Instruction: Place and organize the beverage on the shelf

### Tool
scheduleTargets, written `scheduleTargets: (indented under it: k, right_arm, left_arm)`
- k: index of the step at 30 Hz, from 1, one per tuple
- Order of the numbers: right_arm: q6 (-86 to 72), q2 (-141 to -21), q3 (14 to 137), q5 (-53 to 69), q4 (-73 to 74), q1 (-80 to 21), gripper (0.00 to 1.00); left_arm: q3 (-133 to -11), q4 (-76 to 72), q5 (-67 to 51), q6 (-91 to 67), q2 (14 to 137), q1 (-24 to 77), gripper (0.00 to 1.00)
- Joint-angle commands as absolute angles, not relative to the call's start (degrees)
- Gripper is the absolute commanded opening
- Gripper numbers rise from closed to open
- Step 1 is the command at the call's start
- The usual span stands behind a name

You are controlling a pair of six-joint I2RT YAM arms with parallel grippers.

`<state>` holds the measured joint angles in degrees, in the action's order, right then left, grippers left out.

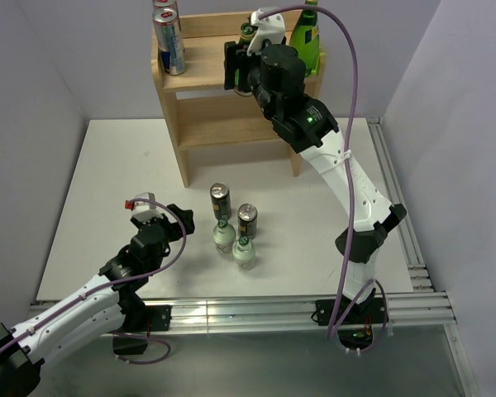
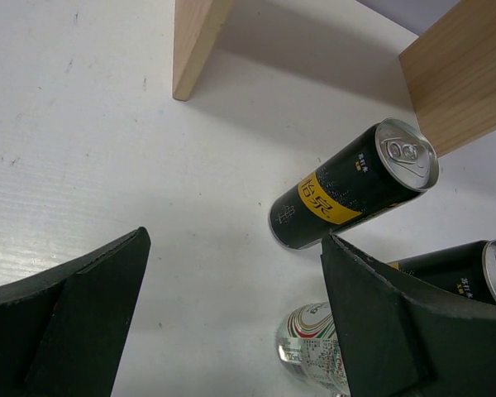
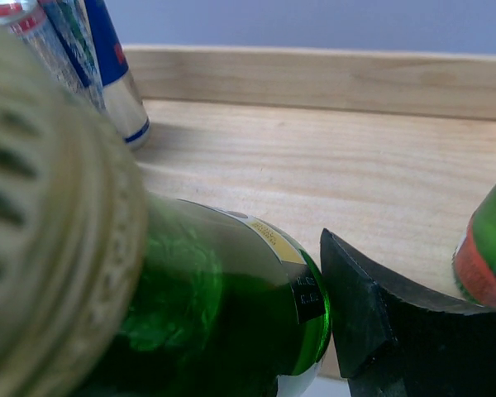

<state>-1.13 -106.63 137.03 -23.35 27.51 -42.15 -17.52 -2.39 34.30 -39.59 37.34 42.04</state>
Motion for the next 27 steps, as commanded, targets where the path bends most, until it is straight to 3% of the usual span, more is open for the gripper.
scheduleTargets:
  k: [1, 27]
  right_arm:
    - [1.6, -104.4, 142.2, -25.4, 13.4, -42.5, 0.00]
    - [0.1, -111.3, 144.5, -26.3, 8.9, -36.6, 0.00]
  left_arm:
    - [-17.1, -4.7, 33.9, -38.5, 37.0, 42.2, 0.92]
    - [-16.9, -3.9, 33.8, -38.9, 35.8, 42.2, 0.92]
